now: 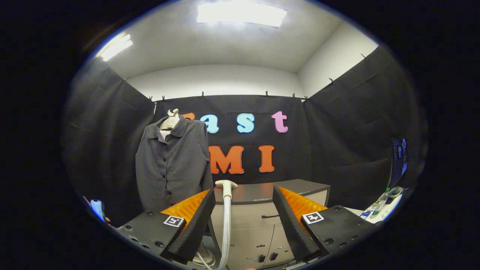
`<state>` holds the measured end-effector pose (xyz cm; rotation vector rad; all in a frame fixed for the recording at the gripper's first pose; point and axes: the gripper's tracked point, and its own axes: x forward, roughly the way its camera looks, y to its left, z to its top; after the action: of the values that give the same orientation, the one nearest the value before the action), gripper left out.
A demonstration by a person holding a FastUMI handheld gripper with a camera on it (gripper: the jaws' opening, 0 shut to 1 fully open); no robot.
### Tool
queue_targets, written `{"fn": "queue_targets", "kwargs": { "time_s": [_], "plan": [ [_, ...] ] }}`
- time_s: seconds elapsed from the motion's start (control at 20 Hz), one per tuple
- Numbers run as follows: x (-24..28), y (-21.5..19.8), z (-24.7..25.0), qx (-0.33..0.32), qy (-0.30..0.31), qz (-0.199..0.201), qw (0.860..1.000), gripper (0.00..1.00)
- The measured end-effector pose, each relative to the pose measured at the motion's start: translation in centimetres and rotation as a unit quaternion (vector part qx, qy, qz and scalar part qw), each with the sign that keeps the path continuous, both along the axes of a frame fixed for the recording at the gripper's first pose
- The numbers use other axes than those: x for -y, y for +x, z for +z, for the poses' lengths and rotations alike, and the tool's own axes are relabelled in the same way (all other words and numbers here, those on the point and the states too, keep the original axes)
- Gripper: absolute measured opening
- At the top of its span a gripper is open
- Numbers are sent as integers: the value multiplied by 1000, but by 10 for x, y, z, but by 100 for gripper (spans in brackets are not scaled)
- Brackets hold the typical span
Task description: Iron the clothes twice with a garment steamer, once on the left side and once on the right side.
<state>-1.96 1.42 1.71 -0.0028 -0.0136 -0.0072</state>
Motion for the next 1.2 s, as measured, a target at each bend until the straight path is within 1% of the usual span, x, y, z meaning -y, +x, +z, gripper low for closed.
{"fn": "queue_targets", "kwargs": {
  "time_s": [0.5,1.1,1.2],
  "plan": [
    [-2,-8,6,5,-3,-5,1000,98],
    [-12,-1,1,-5,-3,1,1000,98],
    [-7,-1,-2,-8,-3,-4,1000,98]
  ]
}}
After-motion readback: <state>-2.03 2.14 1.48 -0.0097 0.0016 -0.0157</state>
